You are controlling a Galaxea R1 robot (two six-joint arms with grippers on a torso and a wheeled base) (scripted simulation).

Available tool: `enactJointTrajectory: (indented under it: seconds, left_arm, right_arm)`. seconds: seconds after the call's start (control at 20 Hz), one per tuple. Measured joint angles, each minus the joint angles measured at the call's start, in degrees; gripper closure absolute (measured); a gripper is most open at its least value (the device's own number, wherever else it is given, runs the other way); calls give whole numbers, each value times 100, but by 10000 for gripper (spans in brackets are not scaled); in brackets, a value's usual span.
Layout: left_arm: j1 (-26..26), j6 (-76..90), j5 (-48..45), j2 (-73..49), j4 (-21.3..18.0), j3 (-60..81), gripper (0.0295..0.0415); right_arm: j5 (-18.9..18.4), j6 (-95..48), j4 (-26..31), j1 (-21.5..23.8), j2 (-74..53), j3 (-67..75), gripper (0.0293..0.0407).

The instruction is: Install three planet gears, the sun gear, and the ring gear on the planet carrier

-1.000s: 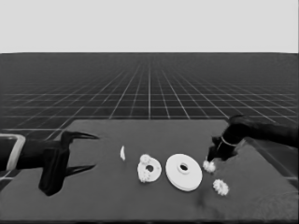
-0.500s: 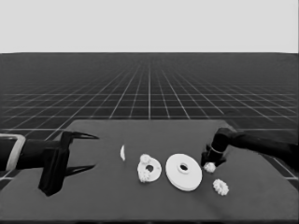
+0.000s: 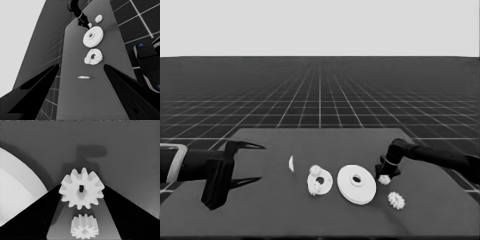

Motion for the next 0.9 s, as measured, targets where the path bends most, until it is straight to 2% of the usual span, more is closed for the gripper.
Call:
enactJointTrajectory:
  seconds: [0.3,0.35,0.45,0.55,0.8,0.85,0.9]
  left_arm:
    - [0,0,0,0,0,0,326]
    - [0,0,0,0,0,0,326]
    - [0,0,0,0,0,0,326]
    - [0,0,0,0,0,0,326]
    - [0,0,0,0,0,0,326]
    - [0,0,0,0,0,0,326]
    - [0,0,0,0,0,0,326]
  right_arm:
    - [1,0,0,0,0,-1,388]
    - [-364,159,242,360,-225,468,388]
    - [-695,240,549,867,-372,746,388]
    - [-806,249,668,1036,-397,793,388]
    - [-860,249,728,1111,-404,804,388]
    - [-1101,2108,492,1109,192,1561,387]
    - [-1264,3035,437,1105,1338,1625,387]
